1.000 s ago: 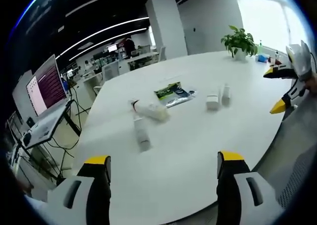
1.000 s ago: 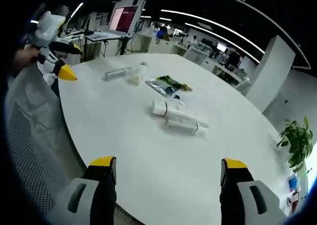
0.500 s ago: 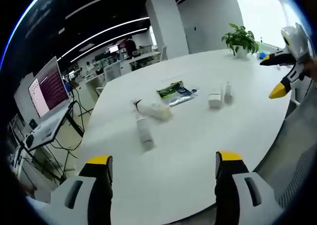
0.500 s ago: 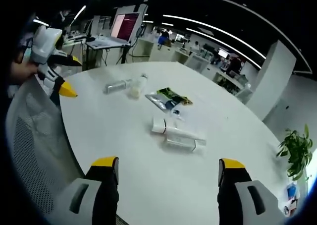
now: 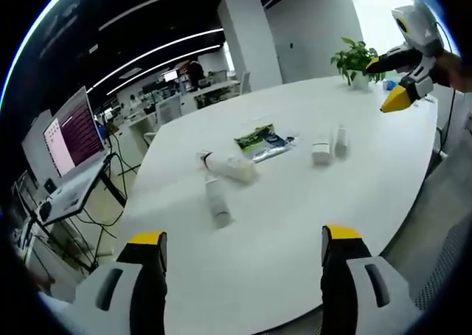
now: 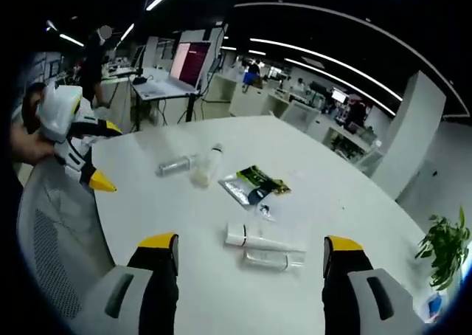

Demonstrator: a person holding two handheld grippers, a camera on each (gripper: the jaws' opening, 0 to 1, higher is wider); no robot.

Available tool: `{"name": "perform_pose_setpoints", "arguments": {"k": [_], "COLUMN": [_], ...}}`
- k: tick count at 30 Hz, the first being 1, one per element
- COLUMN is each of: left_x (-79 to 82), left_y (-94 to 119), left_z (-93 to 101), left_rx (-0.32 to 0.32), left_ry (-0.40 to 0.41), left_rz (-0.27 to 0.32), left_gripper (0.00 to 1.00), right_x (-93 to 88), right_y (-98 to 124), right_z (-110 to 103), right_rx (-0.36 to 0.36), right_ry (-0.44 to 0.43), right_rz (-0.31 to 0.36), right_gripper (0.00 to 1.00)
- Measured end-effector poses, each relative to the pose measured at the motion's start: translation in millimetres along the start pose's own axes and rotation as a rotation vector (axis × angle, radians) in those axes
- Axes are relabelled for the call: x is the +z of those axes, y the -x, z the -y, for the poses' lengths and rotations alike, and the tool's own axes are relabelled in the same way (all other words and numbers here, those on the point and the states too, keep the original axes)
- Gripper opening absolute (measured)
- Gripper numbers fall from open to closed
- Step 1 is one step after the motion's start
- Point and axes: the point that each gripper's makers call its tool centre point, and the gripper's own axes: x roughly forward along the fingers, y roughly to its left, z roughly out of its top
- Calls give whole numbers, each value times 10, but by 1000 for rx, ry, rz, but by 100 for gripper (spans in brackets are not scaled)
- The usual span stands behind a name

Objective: Arrange the skincare products in the storage area until every visible bottle or jar stands upright without overlapping.

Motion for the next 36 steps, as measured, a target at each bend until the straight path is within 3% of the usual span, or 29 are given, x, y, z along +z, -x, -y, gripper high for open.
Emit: {"name": "perform_pose_setpoints", "arguments": {"k": [11,16,26,36], "left_x": [6,26,34,24], "left_y": [13,20,15,15], "left_z": [-28,-28,-31,-16], "left_rx": [13,12,16,13], "left_ry": [7,18,24,20], "left_rz": [8,19,22,15], "left_gripper": [86,86,87,86], "right_x": [484,623,947,1003], "right_y": [-143,-255,-473,-763], "right_z": [-170,-230,-200,-169], "right_rx": [64,95,149,194], "right_ry": [31,75,68,87], "right_rz": [52,31,58,23], "right_gripper": [82,77,76,73]}}
